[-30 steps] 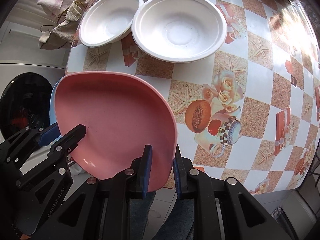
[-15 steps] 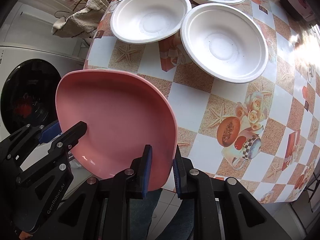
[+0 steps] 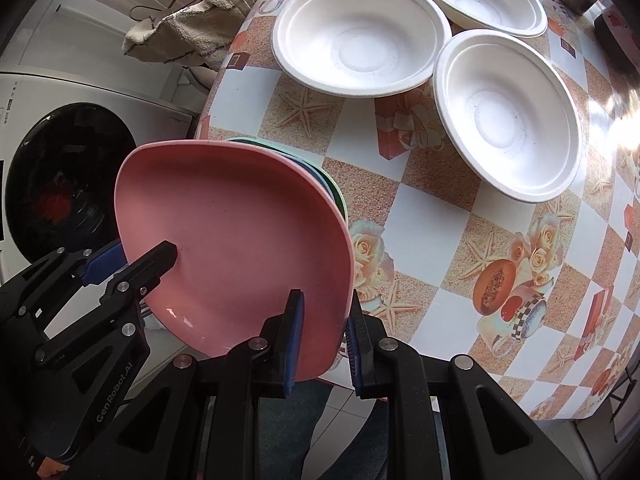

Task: Organize plates and bowls

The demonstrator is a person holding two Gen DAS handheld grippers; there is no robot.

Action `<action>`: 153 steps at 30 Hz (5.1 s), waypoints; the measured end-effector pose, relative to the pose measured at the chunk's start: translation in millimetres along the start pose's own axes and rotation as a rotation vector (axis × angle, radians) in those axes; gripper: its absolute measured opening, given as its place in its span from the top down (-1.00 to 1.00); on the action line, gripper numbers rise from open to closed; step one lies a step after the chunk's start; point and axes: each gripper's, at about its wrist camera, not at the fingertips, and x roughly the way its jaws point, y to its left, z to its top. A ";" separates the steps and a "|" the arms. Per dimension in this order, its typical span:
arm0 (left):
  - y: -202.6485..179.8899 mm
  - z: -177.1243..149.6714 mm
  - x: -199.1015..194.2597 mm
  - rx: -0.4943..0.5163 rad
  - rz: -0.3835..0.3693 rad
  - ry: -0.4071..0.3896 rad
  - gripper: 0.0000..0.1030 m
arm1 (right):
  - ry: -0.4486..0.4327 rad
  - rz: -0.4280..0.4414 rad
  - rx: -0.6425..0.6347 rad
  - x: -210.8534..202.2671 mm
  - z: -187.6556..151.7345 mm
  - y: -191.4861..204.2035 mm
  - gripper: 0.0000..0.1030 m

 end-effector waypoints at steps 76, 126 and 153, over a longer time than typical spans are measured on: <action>-123.8 128.1 78.9 -0.443 -0.136 0.171 -0.15 | -0.074 -0.103 0.058 -23.5 122.9 -224.2 -0.71; -396.1 6.3 43.6 0.445 -0.091 0.130 0.22 | -0.061 0.032 0.552 59.6 -161.6 -353.3 0.55; -255.7 51.5 -25.1 0.425 -0.219 0.032 -0.33 | -0.222 0.048 0.687 -53.0 -162.9 -366.2 -0.56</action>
